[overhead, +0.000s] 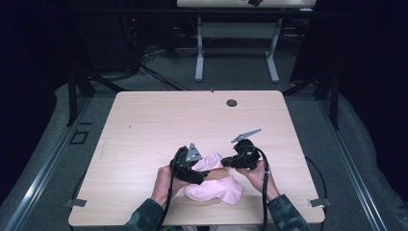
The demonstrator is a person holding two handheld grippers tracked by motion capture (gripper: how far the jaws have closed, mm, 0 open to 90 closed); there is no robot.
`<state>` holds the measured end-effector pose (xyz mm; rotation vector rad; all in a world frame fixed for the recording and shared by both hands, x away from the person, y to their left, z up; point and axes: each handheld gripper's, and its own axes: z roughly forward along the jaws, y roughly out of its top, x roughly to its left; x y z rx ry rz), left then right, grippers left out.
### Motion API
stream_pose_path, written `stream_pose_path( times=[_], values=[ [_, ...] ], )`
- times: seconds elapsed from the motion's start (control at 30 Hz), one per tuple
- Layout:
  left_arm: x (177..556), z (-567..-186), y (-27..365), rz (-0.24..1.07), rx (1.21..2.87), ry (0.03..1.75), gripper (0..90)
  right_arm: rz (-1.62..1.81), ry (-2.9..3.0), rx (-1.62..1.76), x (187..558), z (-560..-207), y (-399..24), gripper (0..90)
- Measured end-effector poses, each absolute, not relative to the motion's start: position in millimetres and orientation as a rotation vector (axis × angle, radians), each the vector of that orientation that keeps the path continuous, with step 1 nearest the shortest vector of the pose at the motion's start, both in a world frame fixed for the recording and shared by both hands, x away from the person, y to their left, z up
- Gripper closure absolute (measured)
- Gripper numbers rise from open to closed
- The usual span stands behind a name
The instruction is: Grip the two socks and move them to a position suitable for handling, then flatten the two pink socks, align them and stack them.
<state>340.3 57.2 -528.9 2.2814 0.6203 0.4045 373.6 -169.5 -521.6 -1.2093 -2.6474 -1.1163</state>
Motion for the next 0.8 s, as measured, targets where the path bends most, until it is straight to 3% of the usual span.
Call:
stream_pose_path(
  times=[0.2, 0.3, 0.33, 0.43, 0.53, 0.8],
  values=[
    [339, -535, 35, 0.437, 2.314, 0.534, 36.0, -1.164, -2.557, -1.219, 375, -517, -173, 82.9],
    [340, -536, 29, 0.406, 2.319, 0.480, 57.5, -1.173, -2.553, -1.211, 375, -516, -172, 82.6],
    [342, -536, 27, 0.385, 2.317, 0.474, 68.6, -1.176, -2.554, -1.207, 375, -517, -172, 82.4],
    [345, -534, 25, 0.349, 2.305, 0.471, 84.7, -1.178, -2.574, -1.201, 374, -519, -174, 81.3],
    [352, -531, 25, 0.311, 2.288, 0.511, 88.3, -1.213, -2.595, -1.186, 371, -520, -177, 75.4],
    [365, -520, 25, 0.233, 2.271, 0.601, 88.6, -1.359, -2.864, -1.144, 337, -507, -185, 49.5]
  ],
)
